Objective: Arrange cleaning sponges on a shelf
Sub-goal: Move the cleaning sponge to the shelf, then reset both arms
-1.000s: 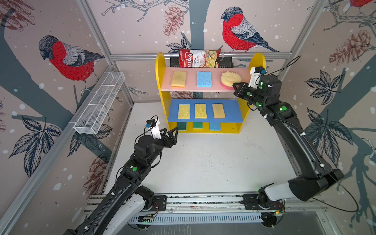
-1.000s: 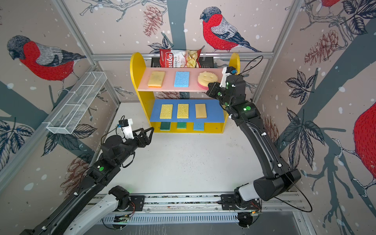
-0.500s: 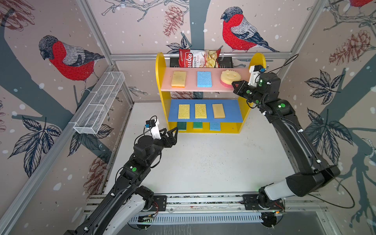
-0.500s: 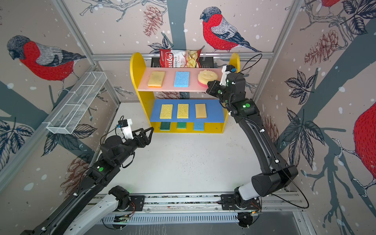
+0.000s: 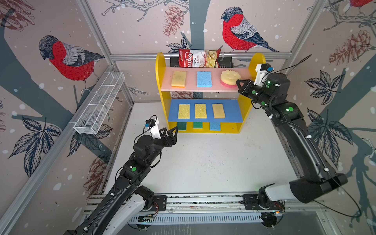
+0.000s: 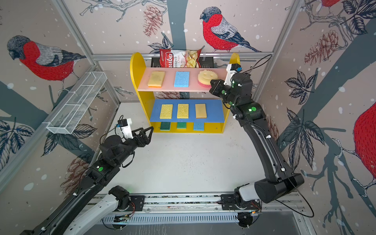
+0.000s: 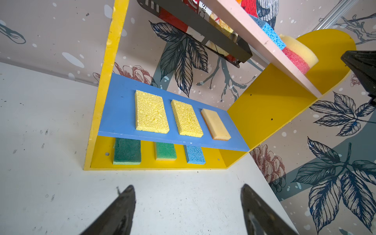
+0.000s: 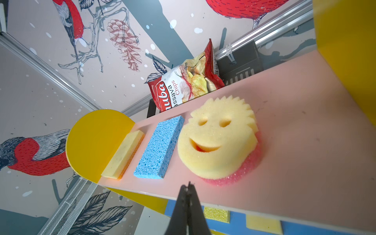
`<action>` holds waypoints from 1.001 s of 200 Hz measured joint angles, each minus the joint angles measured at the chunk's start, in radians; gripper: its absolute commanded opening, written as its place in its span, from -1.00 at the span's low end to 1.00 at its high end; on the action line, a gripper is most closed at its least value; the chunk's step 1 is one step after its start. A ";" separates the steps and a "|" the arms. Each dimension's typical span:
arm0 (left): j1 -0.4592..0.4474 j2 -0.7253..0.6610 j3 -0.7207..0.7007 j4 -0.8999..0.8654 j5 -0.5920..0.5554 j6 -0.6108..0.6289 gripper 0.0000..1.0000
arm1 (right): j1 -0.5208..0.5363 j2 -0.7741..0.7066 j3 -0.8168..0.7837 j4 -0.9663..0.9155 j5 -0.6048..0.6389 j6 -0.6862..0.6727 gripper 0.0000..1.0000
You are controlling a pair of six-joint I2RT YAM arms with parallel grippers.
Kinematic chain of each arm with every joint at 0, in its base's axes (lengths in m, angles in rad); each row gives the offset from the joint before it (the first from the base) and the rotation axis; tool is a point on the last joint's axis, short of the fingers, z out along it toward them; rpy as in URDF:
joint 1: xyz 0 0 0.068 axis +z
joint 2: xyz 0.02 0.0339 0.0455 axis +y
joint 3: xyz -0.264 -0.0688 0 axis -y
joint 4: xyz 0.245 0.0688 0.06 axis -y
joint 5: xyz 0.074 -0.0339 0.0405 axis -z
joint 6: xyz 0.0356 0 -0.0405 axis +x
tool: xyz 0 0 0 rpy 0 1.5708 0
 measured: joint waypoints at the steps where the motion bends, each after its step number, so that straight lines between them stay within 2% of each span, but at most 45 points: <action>1: 0.000 -0.001 0.001 -0.001 -0.001 0.000 0.63 | 0.000 -0.005 -0.005 0.000 0.000 0.000 -0.40; 16: 0.000 -0.009 0.008 -0.012 -0.012 0.004 0.73 | 0.000 -0.060 -0.072 0.013 0.011 -0.010 0.04; 19: 0.000 -0.011 0.010 -0.016 -0.016 0.004 0.92 | 0.000 -0.071 -0.087 0.020 0.013 -0.012 0.11; 21: 0.000 -0.013 0.011 -0.018 -0.018 0.004 0.96 | 0.000 -0.077 -0.097 0.021 0.016 -0.016 0.15; 38: 0.000 -0.028 0.019 -0.040 -0.053 0.018 0.97 | -0.005 -0.144 -0.182 0.038 0.051 -0.028 0.43; 51: 0.000 -0.042 0.023 -0.056 -0.085 0.022 0.97 | -0.011 -0.195 -0.238 0.046 0.087 -0.044 0.56; 55: 0.000 -0.045 0.024 -0.059 -0.095 0.022 0.97 | -0.013 -0.207 -0.251 0.047 0.097 -0.051 0.71; 57: 0.000 -0.048 0.024 -0.059 -0.100 0.022 0.97 | -0.014 -0.214 -0.259 0.048 0.105 -0.051 0.94; 60: 0.000 -0.051 0.025 -0.061 -0.110 0.023 0.97 | -0.016 -0.223 -0.270 0.053 0.114 -0.052 1.00; 113: 0.000 -0.111 -0.002 -0.081 -0.265 0.038 0.97 | -0.046 -0.334 -0.474 0.068 0.283 -0.103 0.99; 150: 0.000 -0.181 -0.080 -0.071 -0.356 0.040 0.97 | -0.081 -0.426 -0.666 0.088 0.431 -0.104 0.99; 200: 0.000 -0.257 -0.237 0.077 -0.438 0.052 0.97 | -0.147 -0.536 -0.920 0.203 0.555 -0.106 0.99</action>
